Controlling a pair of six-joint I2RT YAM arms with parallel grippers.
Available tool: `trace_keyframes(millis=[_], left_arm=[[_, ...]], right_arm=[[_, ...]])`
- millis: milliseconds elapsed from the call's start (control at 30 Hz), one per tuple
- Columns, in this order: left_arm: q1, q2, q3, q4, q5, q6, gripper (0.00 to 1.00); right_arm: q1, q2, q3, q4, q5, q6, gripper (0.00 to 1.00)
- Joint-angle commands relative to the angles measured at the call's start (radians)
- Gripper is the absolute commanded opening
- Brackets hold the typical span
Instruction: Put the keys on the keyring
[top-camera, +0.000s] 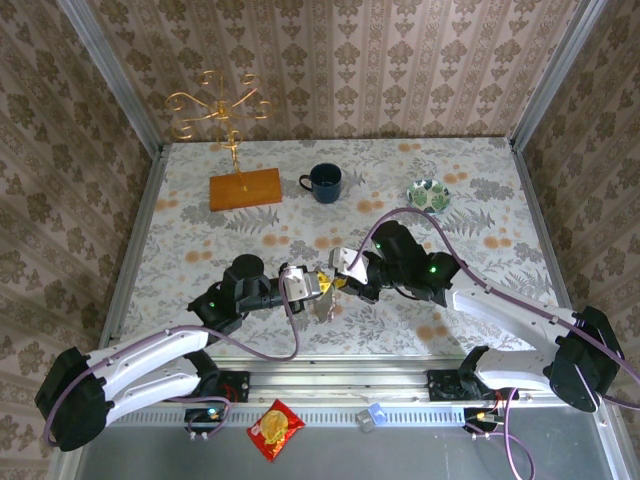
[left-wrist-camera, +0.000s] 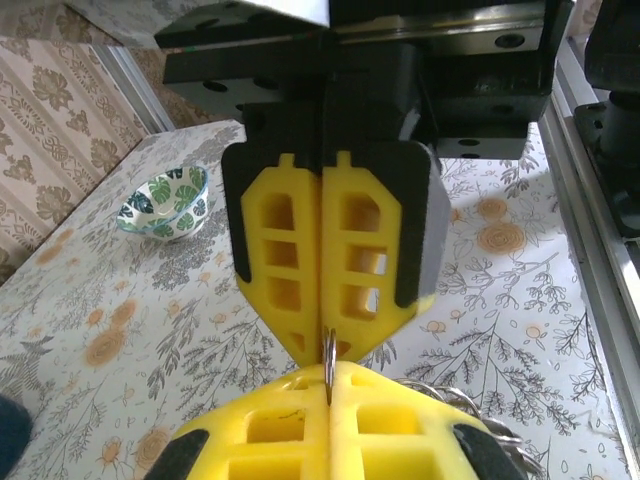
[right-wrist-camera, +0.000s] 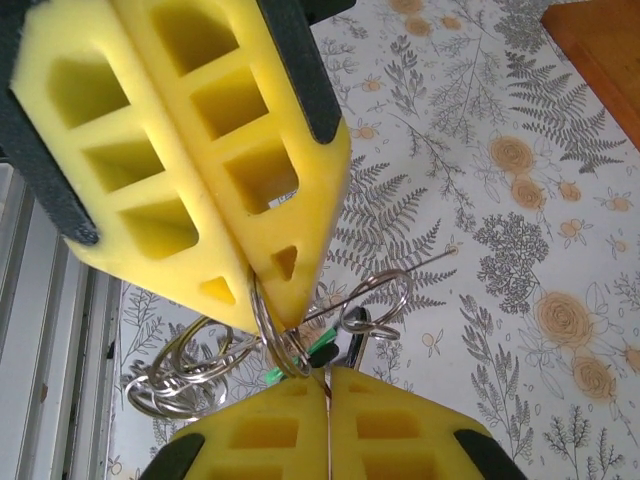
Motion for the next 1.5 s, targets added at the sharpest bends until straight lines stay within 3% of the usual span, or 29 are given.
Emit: trace_keyframes(millis=[0, 233, 600, 767, 967, 1167, 1467], left_arm=[[-0.004, -0.010, -0.007, 0.098, 0.049, -0.027, 0.00], [-0.003, -0.014, -0.024, 0.117, 0.045, -0.033, 0.00], [-0.003, -0.017, -0.027, 0.131, 0.042, -0.043, 0.00], [-0.002, -0.020, -0.033, 0.149, 0.043, -0.053, 0.00], [0.006, -0.029, -0.037, 0.148, 0.058, -0.060, 0.00], [0.012, -0.032, -0.032, 0.154, 0.081, -0.072, 0.00], [0.013, -0.025, -0.028, 0.168, 0.079, -0.082, 0.00]], right_arm=[[-0.008, -0.007, 0.015, 0.026, -0.005, 0.003, 0.15], [-0.024, -0.076, -0.037, 0.066, -0.066, 0.004, 0.27], [-0.024, -0.079, -0.049, 0.093, -0.142, 0.007, 0.29], [-0.027, -0.100, -0.072, 0.115, -0.099, 0.002, 0.28], [-0.059, -0.207, -0.202, 0.272, -0.094, 0.072, 0.30], [-0.059, -0.214, -0.245, 0.271, 0.046, 0.099, 0.31], [-0.023, -0.129, -0.248, 0.340, -0.126, 0.172, 0.37]])
